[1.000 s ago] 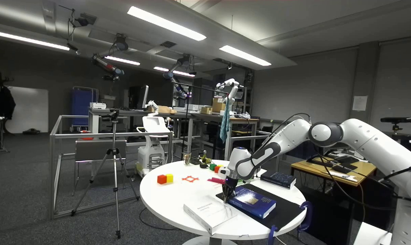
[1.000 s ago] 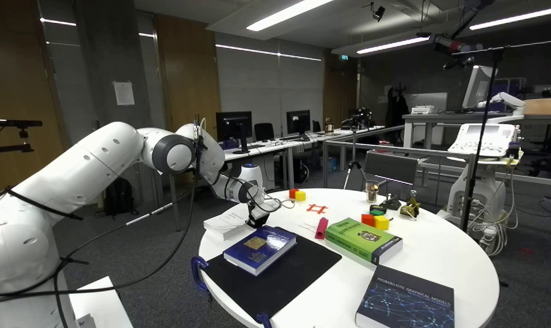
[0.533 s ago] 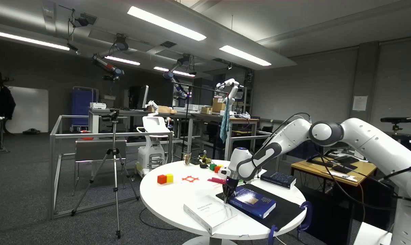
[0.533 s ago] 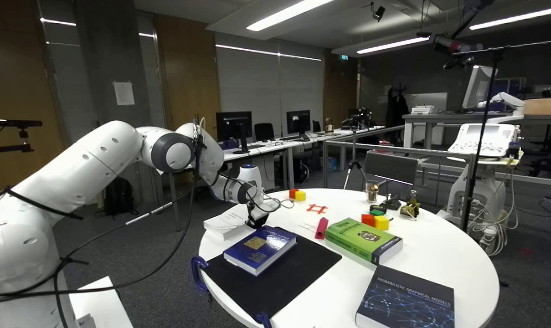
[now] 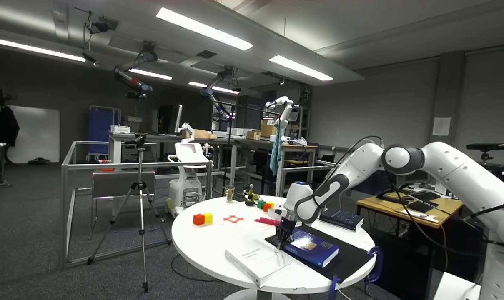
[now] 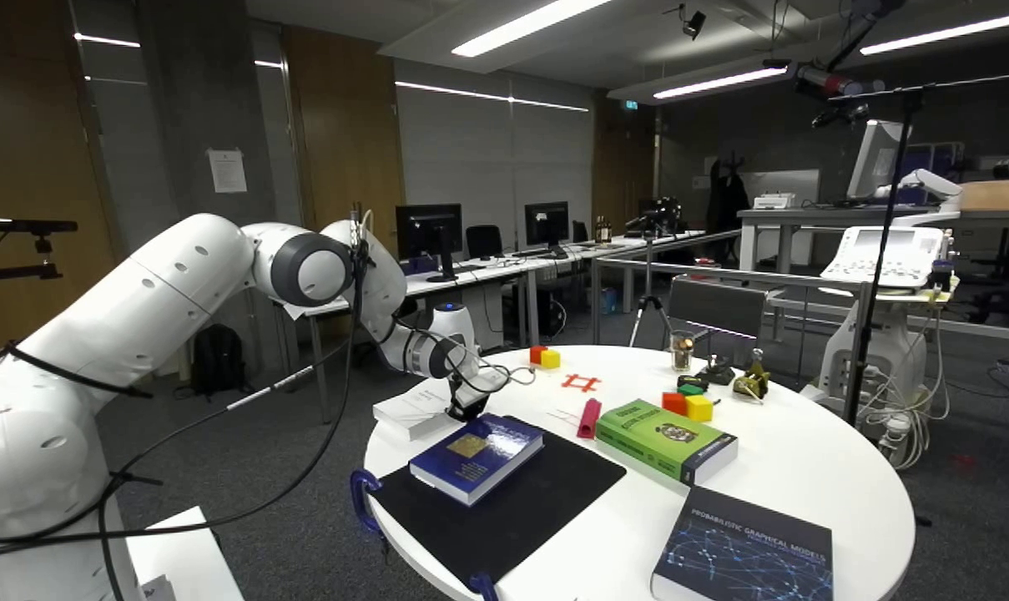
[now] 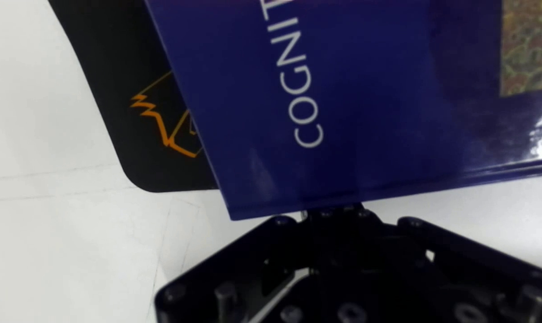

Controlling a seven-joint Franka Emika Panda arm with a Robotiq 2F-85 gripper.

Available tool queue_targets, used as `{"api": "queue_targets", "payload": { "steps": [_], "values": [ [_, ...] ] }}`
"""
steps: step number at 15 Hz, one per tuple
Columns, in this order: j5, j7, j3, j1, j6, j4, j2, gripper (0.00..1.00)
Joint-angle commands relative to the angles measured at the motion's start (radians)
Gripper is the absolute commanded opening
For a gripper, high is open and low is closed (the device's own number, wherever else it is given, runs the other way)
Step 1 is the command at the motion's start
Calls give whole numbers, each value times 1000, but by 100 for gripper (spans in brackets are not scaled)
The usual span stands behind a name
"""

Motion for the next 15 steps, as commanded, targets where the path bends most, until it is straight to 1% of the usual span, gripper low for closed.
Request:
{"api": "queue_targets", "payload": {
  "steps": [1,6,10,15],
  "values": [
    [-28,7,-24,-19,36,-121,-71,0],
    [-33,11,-49,-27,38,-180,-111,0],
    [-37,1,-56,-33,23,-191,-126,0],
    [-55,-32,-38,-44,23,-208,-133,0]
  ]
}}
